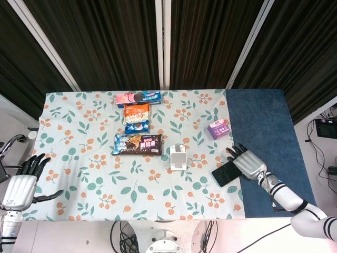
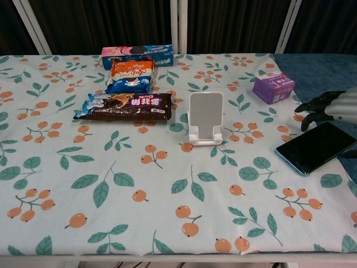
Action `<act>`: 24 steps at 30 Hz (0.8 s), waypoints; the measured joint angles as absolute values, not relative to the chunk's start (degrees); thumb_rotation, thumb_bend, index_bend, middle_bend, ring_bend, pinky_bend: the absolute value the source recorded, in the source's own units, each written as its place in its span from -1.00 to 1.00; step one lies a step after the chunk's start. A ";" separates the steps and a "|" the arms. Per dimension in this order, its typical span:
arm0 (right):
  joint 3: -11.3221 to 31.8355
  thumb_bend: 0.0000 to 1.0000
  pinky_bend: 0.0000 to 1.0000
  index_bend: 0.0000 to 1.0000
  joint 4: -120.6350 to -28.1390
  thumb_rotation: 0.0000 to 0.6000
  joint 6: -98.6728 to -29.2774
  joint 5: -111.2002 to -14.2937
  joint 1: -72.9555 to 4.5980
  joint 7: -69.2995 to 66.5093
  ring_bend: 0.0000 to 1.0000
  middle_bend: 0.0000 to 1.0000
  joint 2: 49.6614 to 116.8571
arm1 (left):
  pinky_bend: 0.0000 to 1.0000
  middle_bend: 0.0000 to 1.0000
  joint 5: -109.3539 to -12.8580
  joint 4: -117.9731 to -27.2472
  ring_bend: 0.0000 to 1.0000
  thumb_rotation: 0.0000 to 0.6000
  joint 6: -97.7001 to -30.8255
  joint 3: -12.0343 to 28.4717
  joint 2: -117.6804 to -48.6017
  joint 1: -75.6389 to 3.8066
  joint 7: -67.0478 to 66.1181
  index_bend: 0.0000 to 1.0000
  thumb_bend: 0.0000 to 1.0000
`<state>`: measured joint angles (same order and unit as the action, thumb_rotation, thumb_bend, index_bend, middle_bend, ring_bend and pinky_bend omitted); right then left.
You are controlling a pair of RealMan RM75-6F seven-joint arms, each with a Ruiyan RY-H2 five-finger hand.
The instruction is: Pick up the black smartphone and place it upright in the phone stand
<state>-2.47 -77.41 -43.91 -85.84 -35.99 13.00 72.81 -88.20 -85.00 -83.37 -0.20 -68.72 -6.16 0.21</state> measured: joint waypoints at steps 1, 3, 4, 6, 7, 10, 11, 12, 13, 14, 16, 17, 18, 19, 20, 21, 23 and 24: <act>-2.50 -0.74 -1.00 -0.52 -77.39 1.00 -43.92 -85.86 -36.02 12.88 -1.00 -1.00 72.82 | -0.72 -0.92 -88.18 -84.98 -0.90 0.08 -83.34 -0.20 -68.72 -6.16 0.21 -0.79 -1.00; -2.61 -0.74 -1.00 -0.52 -77.26 1.00 -43.94 -85.96 -36.12 12.49 -1.00 -1.00 72.91 | -0.72 -0.92 -88.11 -84.95 -0.90 0.07 -83.25 -0.19 -68.72 -6.18 0.24 -0.79 -1.00; -2.65 -0.74 -1.00 -0.52 -77.22 1.00 -43.96 -86.03 -36.17 12.34 -1.00 -1.00 72.94 | -0.72 -0.92 -88.10 -84.93 -0.90 0.07 -83.22 -0.19 -68.73 -6.19 0.25 -0.79 -1.00; -2.73 -0.74 -1.00 -0.52 -77.19 1.00 -44.09 -86.20 -36.25 11.95 -1.00 -1.00 72.98 | -0.72 -0.92 -88.10 -84.88 -0.90 0.08 -83.17 -0.18 -68.71 -6.22 0.31 -0.79 -1.00; -2.77 -0.74 -1.00 -0.51 -77.20 1.00 -44.15 -86.27 -36.28 11.77 -1.00 -1.00 72.99 | -0.72 -0.92 -88.09 -84.86 -0.90 0.08 -83.15 -0.18 -68.71 -6.22 0.33 -0.79 -1.00; -2.94 -0.73 -1.00 -0.46 -77.18 1.00 -44.24 -86.41 -36.37 11.40 -1.00 -1.00 73.01 | -0.72 -0.92 -88.04 -84.79 -0.90 0.08 -83.08 -0.16 -68.73 -6.24 0.40 -0.79 -1.00; -2.99 -0.72 -1.00 -0.43 -77.12 1.00 -44.33 -86.44 -36.39 11.37 -1.00 -1.00 73.04 | -0.72 -0.92 -88.03 -84.76 -0.90 0.08 -83.05 -0.17 -68.73 -6.25 0.41 -0.79 -1.00; -3.02 -0.72 -1.00 -0.39 -77.04 1.00 -44.41 -86.46 -36.38 11.35 -1.00 -1.00 73.09 | -0.72 -0.92 -88.05 -84.71 -0.90 0.08 -83.03 -0.20 -68.76 -6.24 0.44 -0.79 -1.00; -3.06 -0.71 -1.00 -0.34 -77.01 1.00 -44.47 -86.48 -36.38 11.29 -1.00 -1.00 73.12 | -0.72 -0.92 -88.05 -84.68 -0.90 0.08 -83.02 -0.21 -68.77 -6.23 0.45 -0.79 -1.00; -3.12 -0.70 -1.00 -0.29 -76.98 1.00 -44.51 -86.49 -36.37 11.17 -1.00 -1.00 73.17 | -0.72 -0.92 -88.03 -84.66 -0.90 0.08 -83.03 -0.21 -68.76 -6.22 0.46 -0.79 -1.00; -3.20 -0.67 -1.00 -0.17 -76.84 1.00 -44.65 -86.56 -36.36 11.09 -1.00 -1.00 73.25 | -0.72 -0.92 -88.00 -84.67 -0.90 0.09 -83.06 -0.20 -68.74 -6.19 0.51 -0.79 -1.00; -3.25 -0.67 -1.00 -0.13 -76.74 1.00 -44.79 -86.63 -36.35 11.07 -1.00 -1.00 73.31 | -0.72 -0.92 -87.99 -84.68 -0.90 0.08 -83.07 -0.20 -68.73 -6.18 0.53 -0.79 -1.00; -3.27 -0.65 -1.00 -0.06 -76.71 1.00 -44.86 -86.67 -36.35 11.06 -1.00 -1.00 73.33 | -0.72 -0.92 -87.99 -84.68 -0.90 0.08 -83.07 -0.20 -68.71 -6.17 0.52 -0.79 -1.00; -3.29 -0.65 -1.00 0.01 -76.66 1.00 -44.96 -86.69 -36.33 11.04 -1.00 -0.99 73.36 | -0.72 -0.92 -87.98 -84.69 -0.90 0.08 -83.07 -0.21 -68.71 -6.16 0.52 -0.79 -1.00; -3.30 -0.65 -1.00 0.07 -76.63 1.00 -45.14 -86.73 -36.30 10.97 -1.00 -0.98 73.40 | -0.72 -0.92 -87.98 -84.69 -0.90 0.08 -83.05 -0.22 -68.71 -6.16 0.52 -0.79 -1.00; -3.29 -0.64 -1.00 0.11 -76.60 1.00 -45.36 -86.80 -36.26 10.91 -1.00 -0.96 73.45 | -0.72 -0.92 -87.98 -84.70 -0.90 0.08 -83.02 -0.22 -68.70 -6.17 0.51 -0.79 -1.00; -3.28 -0.62 -1.00 0.22 -76.43 1.00 -46.14 -87.09 -36.11 10.66 -1.00 -0.88 73.60 | -0.72 -0.92 -87.98 -84.72 -0.90 0.07 -83.00 -0.22 -68.70 -6.18 0.51 -0.79 -1.00; -3.28 -0.60 -1.00 0.25 -76.32 1.00 -46.57 -87.26 -36.01 10.50 -1.00 -0.84 73.67 | -0.72 -0.92 -87.98 -84.73 -0.90 0.07 -83.00 -0.21 -68.70 -6.18 0.52 -0.79 -1.00</act>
